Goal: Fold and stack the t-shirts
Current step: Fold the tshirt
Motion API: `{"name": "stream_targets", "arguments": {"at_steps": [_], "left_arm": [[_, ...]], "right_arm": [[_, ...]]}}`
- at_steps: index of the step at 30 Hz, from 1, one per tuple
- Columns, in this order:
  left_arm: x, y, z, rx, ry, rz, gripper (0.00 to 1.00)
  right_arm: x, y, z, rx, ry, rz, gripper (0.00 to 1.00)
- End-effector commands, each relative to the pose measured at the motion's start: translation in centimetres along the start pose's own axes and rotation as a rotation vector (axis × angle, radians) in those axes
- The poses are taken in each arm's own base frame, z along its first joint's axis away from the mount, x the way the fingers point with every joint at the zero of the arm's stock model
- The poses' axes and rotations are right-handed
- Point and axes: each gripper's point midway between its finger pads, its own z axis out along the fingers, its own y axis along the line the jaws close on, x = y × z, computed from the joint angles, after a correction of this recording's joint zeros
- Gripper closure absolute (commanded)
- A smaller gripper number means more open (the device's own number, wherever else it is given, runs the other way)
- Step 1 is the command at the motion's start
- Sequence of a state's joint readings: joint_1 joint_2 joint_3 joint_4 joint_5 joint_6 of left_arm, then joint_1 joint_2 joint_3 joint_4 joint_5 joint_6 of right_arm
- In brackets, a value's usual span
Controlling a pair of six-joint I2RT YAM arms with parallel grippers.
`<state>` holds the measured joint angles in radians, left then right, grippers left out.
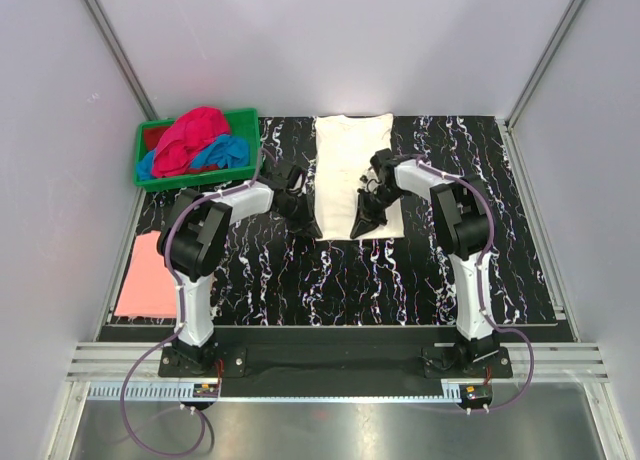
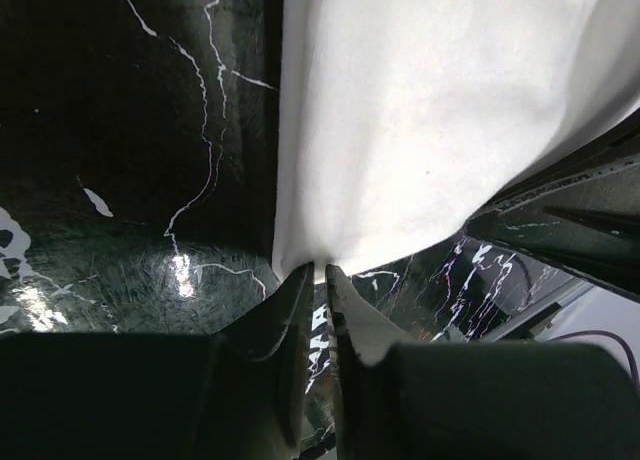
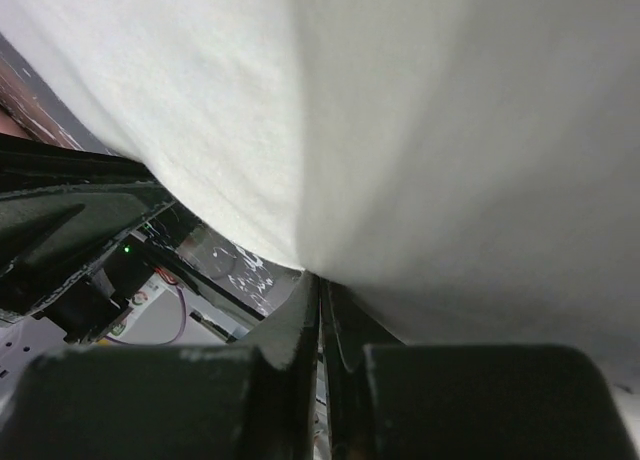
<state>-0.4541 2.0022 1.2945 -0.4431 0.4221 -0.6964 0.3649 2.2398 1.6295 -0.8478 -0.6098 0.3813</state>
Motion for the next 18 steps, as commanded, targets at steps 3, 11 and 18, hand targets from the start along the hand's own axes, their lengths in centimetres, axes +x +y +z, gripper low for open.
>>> {"name": "stream_targets", "arguments": {"at_steps": [3,11,18], "left_arm": [[-0.2,2.3,0.4,-0.061,-0.002,0.027,0.83],[-0.4,0.0,-2.7,-0.041,-0.058,0.099,0.83],[-3.3,-6.2,-7.0,0.062,-0.206,0.197,0.55]], "right_arm": [[-0.8,-0.9,-2.5,0.019,-0.089,-0.017,0.92],[-1.0,-2.2,-8.1,-0.018,-0.202,0.028,0.86],[-3.5,-1.7,-9.6,-0.006,-0.267,0.017,0.54]]}}
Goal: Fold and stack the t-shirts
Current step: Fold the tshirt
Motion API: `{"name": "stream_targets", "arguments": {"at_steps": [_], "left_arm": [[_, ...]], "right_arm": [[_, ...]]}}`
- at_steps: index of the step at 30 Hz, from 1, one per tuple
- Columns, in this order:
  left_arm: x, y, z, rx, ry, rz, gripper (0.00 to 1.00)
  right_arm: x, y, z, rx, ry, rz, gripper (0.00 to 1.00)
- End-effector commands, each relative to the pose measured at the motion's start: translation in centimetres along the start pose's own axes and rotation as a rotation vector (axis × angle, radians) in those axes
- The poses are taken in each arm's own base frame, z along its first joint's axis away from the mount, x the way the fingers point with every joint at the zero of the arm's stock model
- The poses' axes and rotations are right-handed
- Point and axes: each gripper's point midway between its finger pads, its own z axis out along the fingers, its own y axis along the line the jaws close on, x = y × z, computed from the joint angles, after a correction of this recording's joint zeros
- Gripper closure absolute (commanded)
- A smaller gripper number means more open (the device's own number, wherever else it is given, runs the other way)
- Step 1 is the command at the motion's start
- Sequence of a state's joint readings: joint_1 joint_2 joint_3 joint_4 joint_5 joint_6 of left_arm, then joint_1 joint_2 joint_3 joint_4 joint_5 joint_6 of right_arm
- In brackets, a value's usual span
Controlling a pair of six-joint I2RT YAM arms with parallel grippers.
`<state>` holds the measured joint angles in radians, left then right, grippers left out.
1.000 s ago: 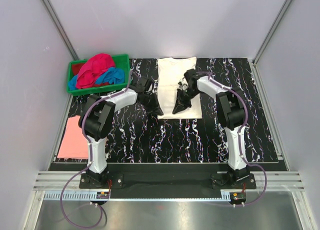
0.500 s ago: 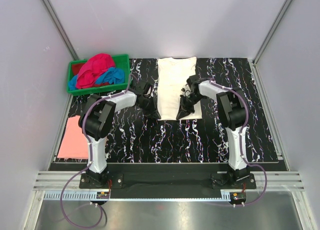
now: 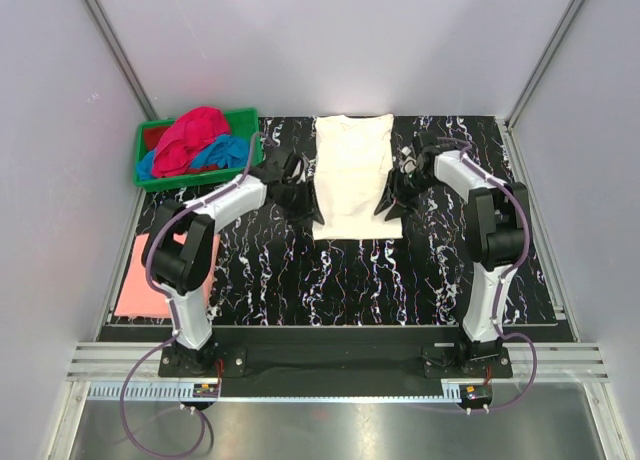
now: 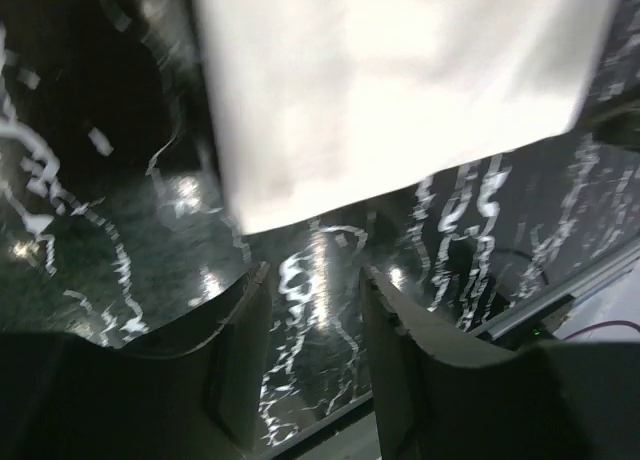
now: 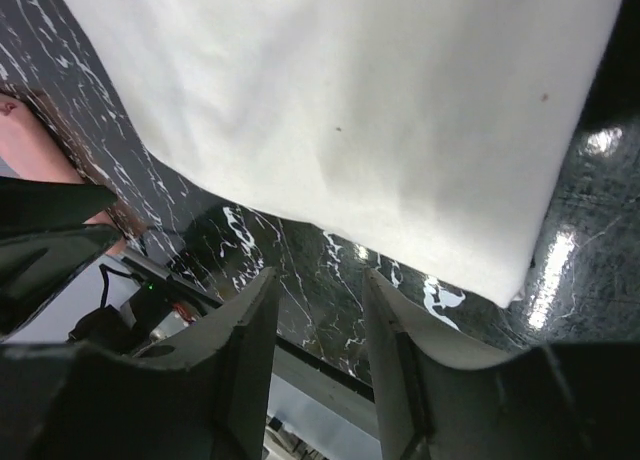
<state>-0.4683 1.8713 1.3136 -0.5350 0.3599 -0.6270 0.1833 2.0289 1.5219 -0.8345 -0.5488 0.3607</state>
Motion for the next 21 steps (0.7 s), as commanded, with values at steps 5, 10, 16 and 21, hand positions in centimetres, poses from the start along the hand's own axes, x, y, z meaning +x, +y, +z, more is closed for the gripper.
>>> {"name": "stream_targets", "arguments": {"at_steps": [5,10,16,21], "left_arm": [[-5.7,-5.2,1.3,0.127,-0.064,0.07,0.65],[-4.9,-3.0,5.3,0.092,0.003,0.012,0.69],[0.7,1.4,6.0,0.018,0.085,-0.031,0.69],[7.3,3.3,4.1,0.005,0.15,-0.015,0.69]], "right_arm": [[-4.2,1.2,1.3,0.012,-0.074,0.003,0.54],[-4.5,-0.3,2.9,0.049,-0.075,0.022,0.57],[0.3,-3.1,4.2,0.089,-0.012,0.037,0.57],[6.1,-3.0,4.0,0.085,0.033,0.044,0.57]]}}
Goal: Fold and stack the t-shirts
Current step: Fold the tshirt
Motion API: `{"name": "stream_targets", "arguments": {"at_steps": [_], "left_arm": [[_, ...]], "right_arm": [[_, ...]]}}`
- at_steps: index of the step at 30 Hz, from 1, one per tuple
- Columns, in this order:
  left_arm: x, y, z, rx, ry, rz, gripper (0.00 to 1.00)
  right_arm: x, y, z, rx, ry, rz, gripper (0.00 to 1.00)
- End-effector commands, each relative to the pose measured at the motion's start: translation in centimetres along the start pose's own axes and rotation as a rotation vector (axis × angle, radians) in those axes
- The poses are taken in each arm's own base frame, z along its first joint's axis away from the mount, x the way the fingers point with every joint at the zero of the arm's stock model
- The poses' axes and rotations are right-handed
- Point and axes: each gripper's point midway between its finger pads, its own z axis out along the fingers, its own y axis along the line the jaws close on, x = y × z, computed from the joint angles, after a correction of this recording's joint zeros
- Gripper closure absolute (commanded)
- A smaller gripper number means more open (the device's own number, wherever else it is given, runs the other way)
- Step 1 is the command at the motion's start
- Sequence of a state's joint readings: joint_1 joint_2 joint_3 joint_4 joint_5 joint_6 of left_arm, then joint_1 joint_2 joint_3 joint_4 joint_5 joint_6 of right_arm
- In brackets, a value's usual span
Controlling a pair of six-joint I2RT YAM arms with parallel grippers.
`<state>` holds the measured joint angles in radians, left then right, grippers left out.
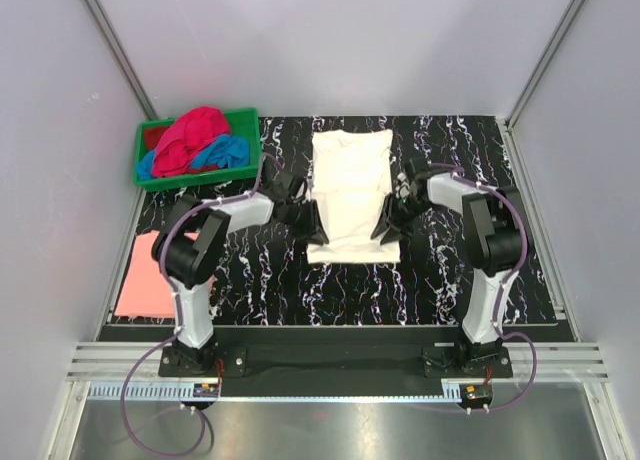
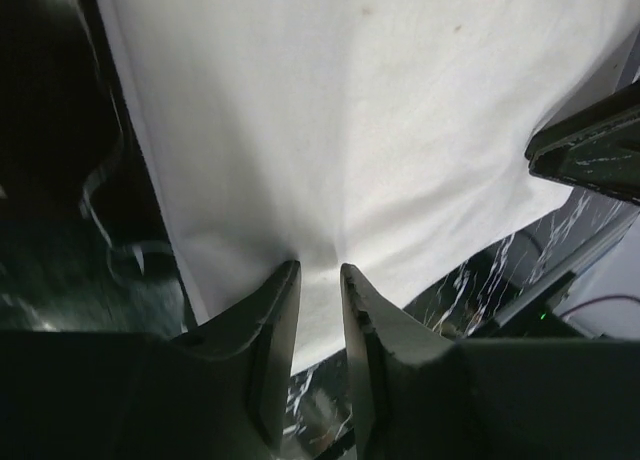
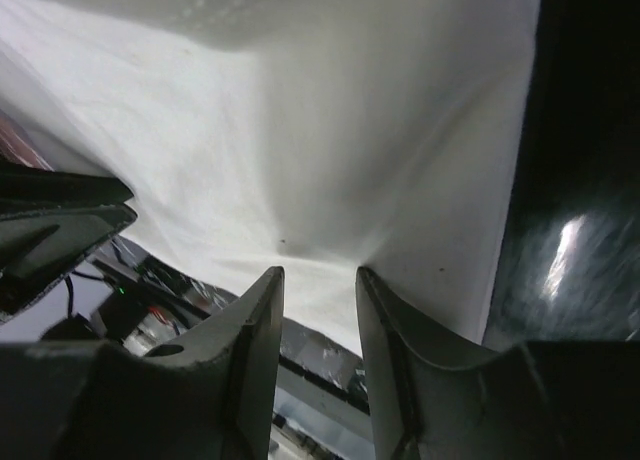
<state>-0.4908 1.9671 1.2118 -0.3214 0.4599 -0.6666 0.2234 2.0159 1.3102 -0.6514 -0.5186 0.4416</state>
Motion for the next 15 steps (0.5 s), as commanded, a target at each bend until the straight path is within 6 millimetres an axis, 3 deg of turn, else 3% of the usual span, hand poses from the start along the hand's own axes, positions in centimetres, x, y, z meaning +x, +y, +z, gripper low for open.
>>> {"name": "stream_targets", "arguments": {"at_steps": [1,3,4,5,7,10,11,13,15], "left_arm": [[6.2,3.1,-0.8,-0.089,0.099,-0.001,0.69],[8.0,1.9,-2.3,-0.064,0.097,0.047,0.69],[9.6,2.4,-2.8,-0.077,0.117,0.049,0.69],[10.4,1.3,-4.0,-0.056,0.105,0.084,0.69],[11.2,0.7,-5.3,-0.045,0.1,0.104,0.66],[10.7,-0.9,-8.0,-0.024,0.047,0.153,0.6],[9.5,-1.8,-9.1,-0.029,0.002,0.174,0.58],[7.5,-3.3,-10.2,-0.013,-0.05,0.213,0.57],[6.5,-3.4,-10.1,-0.021,-0.052,0.216,0.57]], "right_arm": [[5.1,-0.8,-0.2,0.05,0.02,-0.021,0.57],[7.3,-0.4,-0.6,0.028,0.034,-0.002,0.57],[8.9,-0.6,-1.2,0.019,0.029,-0.001,0.56],[9.8,-0.2,-1.6,-0.003,0.036,0.019,0.56],[11.2,0.0,-3.2,-0.024,0.017,0.01,0.54],[10.8,0.0,-5.3,0.015,-0.045,-0.044,0.48],[10.2,-0.1,-5.7,0.022,-0.064,-0.059,0.47],[8.4,0.2,-6.3,0.039,-0.089,-0.099,0.44],[5.9,0.2,-6.5,0.041,-0.098,-0.122,0.43]]}}
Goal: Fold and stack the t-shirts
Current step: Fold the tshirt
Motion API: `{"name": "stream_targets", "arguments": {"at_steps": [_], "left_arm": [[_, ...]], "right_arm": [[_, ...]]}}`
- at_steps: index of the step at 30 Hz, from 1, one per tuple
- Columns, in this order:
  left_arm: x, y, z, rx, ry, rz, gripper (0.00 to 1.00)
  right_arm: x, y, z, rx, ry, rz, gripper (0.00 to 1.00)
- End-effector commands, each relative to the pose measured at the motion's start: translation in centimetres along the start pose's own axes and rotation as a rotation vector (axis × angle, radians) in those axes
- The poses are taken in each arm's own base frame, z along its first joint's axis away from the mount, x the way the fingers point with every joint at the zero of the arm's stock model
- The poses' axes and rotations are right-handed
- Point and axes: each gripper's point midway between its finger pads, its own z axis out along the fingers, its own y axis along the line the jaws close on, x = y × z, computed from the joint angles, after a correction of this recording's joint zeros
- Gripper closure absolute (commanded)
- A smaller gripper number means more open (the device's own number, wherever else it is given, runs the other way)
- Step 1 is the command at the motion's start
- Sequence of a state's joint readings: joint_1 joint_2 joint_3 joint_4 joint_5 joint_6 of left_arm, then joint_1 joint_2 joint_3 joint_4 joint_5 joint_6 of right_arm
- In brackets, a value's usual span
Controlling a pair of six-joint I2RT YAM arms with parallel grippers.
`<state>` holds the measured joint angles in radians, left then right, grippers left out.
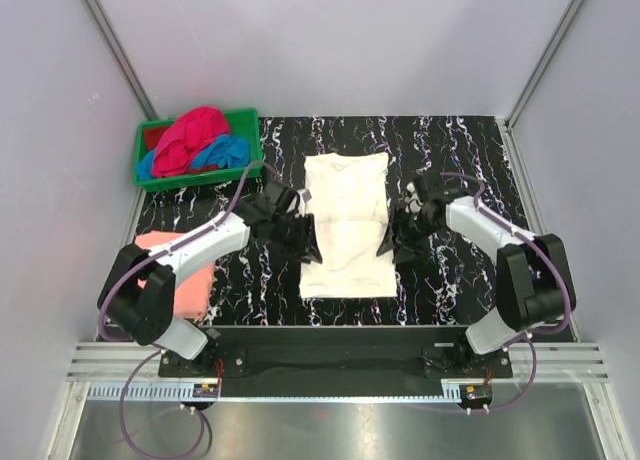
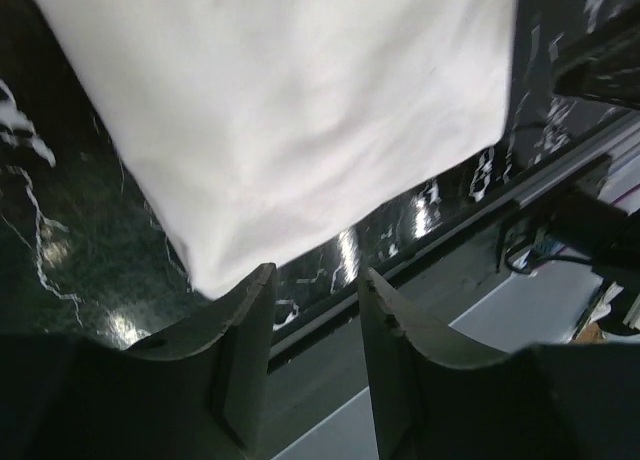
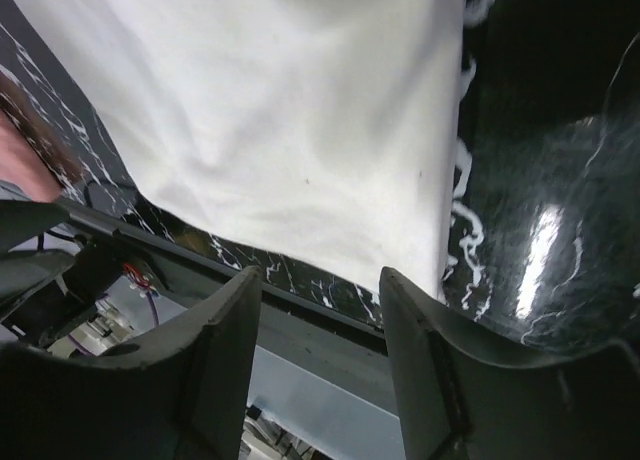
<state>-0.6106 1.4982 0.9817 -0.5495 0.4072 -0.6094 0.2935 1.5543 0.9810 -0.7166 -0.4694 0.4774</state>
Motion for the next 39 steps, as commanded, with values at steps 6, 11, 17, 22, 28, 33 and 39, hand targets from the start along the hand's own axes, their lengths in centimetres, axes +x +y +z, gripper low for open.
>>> {"name": "stream_targets", "arguments": {"at_steps": [6,11,17,22,28,33,39], "left_arm": [[-8.1,1.3,-0.6,-0.022,-0.135,0.023,0.53],[-10.0,2.0,0.5,0.014,-0.11,-0.008,0.57],[-10.1,1.5,1.3,0.056,-0.094,-0.031,0.59],[-9.7,2.0,1.6,0.038,-0.085,-0.04,0.6],[-10.2,3.3,1.9,-0.023,-0.084,-0.045,0.62],[-11.4,4.0,1.9,-0.05,-0.113,-0.042,0.52],[-12.9,5.6,2.8,-0.078,-0.105,-0.058,0.45]], "right_arm": [[-10.0,0.1,0.2,0.087,-0.08,-0.157,0.41],[-12.0,1.0,2.1,0.054,-0.036,-0.145,0.57],[-12.9,-0.5,4.1,0.104,-0.013,-0.108,0.62],[-14.4,-3.1,5.2,0.243,-0.031,-0.09,0.78],[-15.1,-2.1,3.8,0.235,-0.097,-0.072,0.89],[-14.9,-0.1,2.7,0.151,-0.128,-0.062,0.9],[-14.6,0.2,3.6,0.108,-0.078,-0.082,0.7]]}}
